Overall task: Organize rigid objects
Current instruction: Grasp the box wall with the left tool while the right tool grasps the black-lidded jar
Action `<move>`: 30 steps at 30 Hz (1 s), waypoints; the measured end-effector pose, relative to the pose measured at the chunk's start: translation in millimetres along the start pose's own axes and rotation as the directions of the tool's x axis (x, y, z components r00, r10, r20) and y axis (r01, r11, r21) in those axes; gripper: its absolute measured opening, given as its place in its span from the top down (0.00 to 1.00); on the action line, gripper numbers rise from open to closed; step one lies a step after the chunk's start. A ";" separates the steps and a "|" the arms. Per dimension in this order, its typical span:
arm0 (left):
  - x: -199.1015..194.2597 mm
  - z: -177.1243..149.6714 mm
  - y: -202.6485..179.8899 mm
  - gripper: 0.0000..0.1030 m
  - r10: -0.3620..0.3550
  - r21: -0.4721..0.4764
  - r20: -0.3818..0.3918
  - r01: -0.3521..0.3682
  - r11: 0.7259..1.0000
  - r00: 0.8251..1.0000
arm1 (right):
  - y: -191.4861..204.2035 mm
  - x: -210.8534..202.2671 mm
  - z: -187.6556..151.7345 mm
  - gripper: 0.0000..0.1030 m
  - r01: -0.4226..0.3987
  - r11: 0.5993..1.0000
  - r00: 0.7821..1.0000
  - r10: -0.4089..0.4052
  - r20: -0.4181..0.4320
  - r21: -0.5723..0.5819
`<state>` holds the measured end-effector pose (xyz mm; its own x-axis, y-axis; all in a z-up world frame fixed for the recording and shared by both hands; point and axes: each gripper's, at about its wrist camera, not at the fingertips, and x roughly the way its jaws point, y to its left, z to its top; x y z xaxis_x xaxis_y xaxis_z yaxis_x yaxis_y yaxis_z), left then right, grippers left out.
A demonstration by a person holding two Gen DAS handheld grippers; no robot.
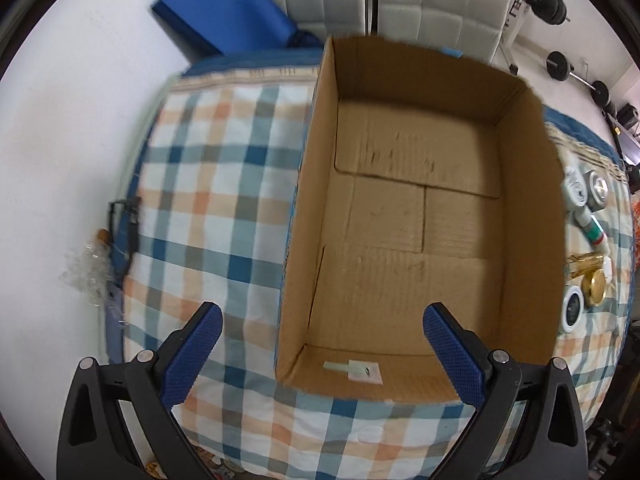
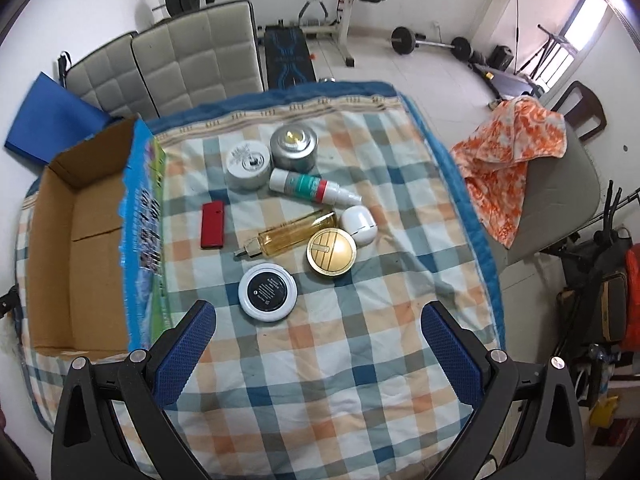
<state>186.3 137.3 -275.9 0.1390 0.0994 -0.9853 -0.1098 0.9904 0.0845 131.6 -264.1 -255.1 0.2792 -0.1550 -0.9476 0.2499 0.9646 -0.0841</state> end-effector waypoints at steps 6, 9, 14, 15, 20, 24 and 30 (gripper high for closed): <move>53.5 8.5 4.1 0.00 -0.043 0.012 -0.117 0.044 0.999 0.992 | 11.4 41.5 1.4 0.00 0.016 1.000 0.998 -0.017 -0.061 -0.021; 77.2 10.7 6.7 0.08 -0.068 0.014 -0.168 0.071 0.997 0.984 | 13.4 70.7 4.1 0.00 0.007 1.000 0.996 -0.008 -0.091 -0.009; 102.4 7.9 7.1 0.23 -0.115 0.030 -0.228 0.125 0.992 0.967 | 19.5 122.8 4.5 0.00 -0.056 0.998 0.981 0.061 -0.185 0.037; 105.7 7.0 6.5 0.28 -0.121 0.031 -0.237 0.132 0.991 0.964 | 21.5 132.1 3.8 0.00 -0.065 0.997 0.977 0.073 -0.202 0.045; 119.3 2.7 6.8 0.34 -0.110 0.048 -0.263 0.127 0.991 0.958 | 35.1 168.5 1.7 0.00 -0.070 0.996 0.961 0.082 -0.263 0.053; 125.0 3.2 13.1 0.58 -0.093 0.054 -0.271 0.111 0.992 0.958 | 41.2 184.1 1.3 0.00 -0.075 0.995 0.952 0.090 -0.293 0.061; 134.2 2.9 26.5 0.76 -0.066 0.058 -0.279 0.085 0.995 0.958 | 46.0 195.8 3.0 0.01 -0.068 0.996 0.947 0.085 -0.311 0.064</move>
<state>204.8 177.1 -405.5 -0.1343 0.0033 -0.9909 -0.0398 0.9992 0.0088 200.5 -250.7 -443.6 -0.0028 0.0014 -1.0000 0.2887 0.9574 0.0005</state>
